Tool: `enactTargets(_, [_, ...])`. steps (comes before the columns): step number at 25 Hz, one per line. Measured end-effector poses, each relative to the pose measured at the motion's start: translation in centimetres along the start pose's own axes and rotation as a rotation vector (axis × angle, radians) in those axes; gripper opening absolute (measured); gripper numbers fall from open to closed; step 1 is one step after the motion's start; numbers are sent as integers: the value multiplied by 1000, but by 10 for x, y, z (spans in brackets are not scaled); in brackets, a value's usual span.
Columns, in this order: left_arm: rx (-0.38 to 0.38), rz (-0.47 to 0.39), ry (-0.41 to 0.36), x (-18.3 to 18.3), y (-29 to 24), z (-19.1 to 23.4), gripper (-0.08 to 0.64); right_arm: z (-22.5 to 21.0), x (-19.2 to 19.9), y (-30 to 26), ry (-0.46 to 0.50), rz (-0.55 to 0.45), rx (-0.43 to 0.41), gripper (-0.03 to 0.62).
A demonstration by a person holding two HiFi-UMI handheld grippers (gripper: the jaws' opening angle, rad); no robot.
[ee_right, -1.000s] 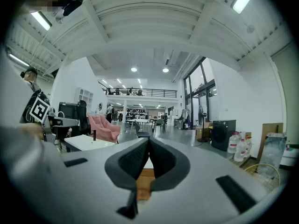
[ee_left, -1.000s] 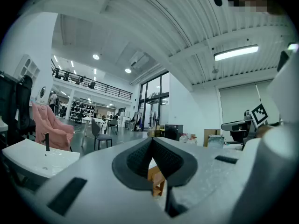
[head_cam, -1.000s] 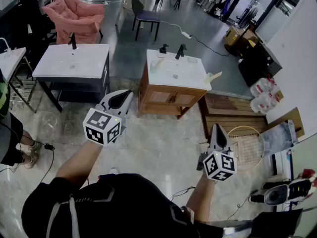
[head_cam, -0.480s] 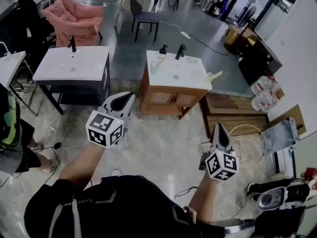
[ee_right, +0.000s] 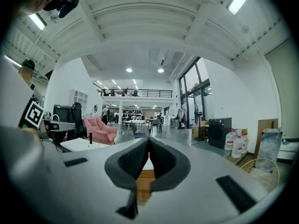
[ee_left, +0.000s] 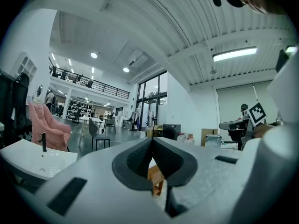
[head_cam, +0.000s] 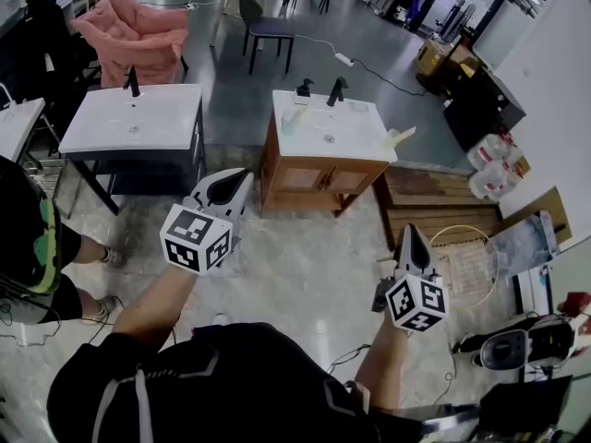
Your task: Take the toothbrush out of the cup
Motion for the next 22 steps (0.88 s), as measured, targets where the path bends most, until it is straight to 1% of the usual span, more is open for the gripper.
enactTargets(9, [58,-10,0,0,-10,16,5,11,-7,-7,11,-26,55,5])
enactTargets(14, [101,-23,12,4,-8,30,5,30,-5,-9,26,-21,81,5])
enactTargets(17, [105,-7,22,11,-9,40,5,39,5,-16,24,1,75,5])
enactTargets(22, [77,-7,16,16,-21,52,5,31,8,-43,16,-4,56,5])
Point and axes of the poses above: the fingertips, and each gripper's own axes: y backward along the fingers, z to its left, x out of its underside, the point moved 5 cm from there along y, backward along the fingers, and after that the axes turned 4 degrees about -x, right-handed, at the moved point
